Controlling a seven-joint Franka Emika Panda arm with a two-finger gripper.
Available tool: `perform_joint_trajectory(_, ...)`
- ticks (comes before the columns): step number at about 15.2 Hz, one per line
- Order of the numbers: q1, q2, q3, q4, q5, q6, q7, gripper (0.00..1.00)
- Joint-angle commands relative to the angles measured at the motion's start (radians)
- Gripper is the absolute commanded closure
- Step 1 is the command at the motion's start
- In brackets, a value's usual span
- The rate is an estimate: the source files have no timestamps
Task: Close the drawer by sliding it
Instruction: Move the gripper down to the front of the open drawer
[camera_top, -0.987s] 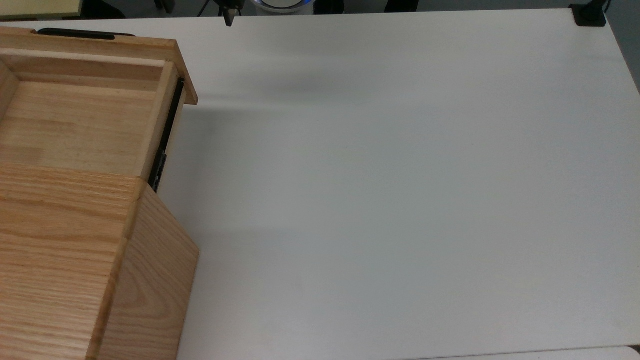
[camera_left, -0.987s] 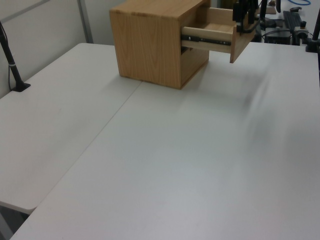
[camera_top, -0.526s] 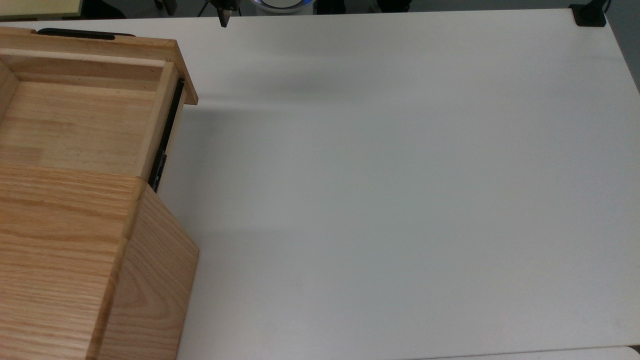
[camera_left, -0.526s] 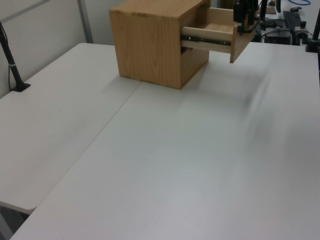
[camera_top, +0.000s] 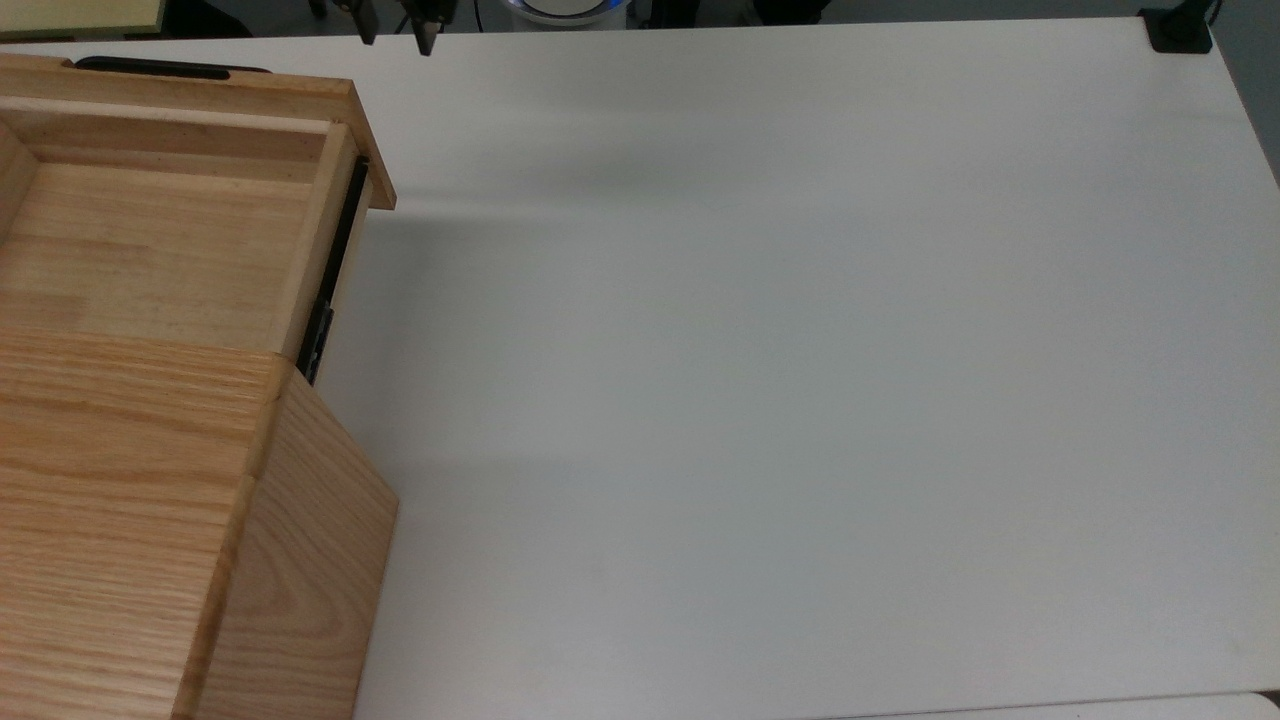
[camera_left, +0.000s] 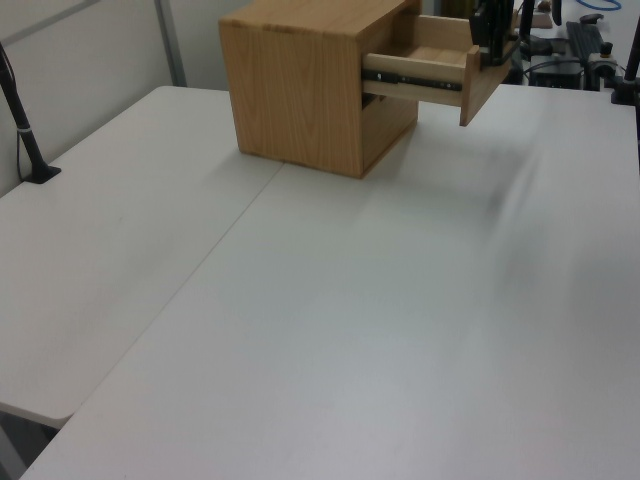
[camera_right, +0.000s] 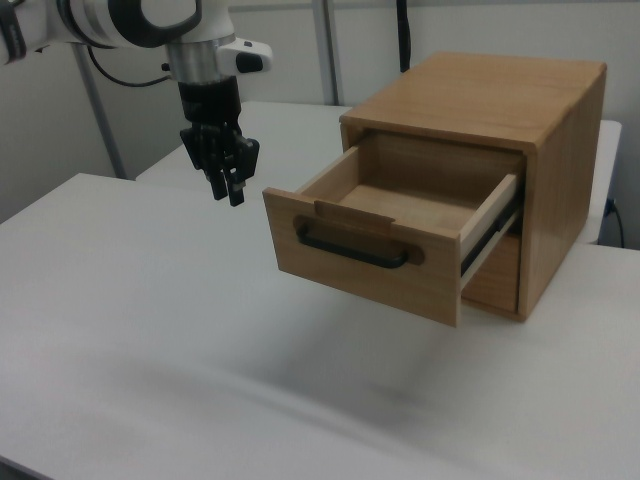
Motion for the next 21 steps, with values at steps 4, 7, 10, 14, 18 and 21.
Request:
perform_joint_trajectory(4,-0.001,-0.009,-0.004,-0.006,-0.038,-0.010,-0.138,1.00)
perform_joint_trajectory(7,-0.006,-0.009,-0.004,-0.006,-0.038,-0.010,-0.158,1.00)
perform_joint_trajectory(10,-0.013,-0.007,-0.004,-0.008,-0.053,-0.012,-0.160,1.00)
perform_joint_trajectory(14,-0.064,0.003,-0.003,-0.014,-0.053,-0.002,-0.166,1.00)
perform_joint_trajectory(18,-0.122,0.026,-0.003,-0.028,-0.052,0.028,-0.205,1.00)
perform_joint_trajectory(21,-0.156,0.043,-0.003,-0.031,-0.052,0.050,-0.225,1.00)
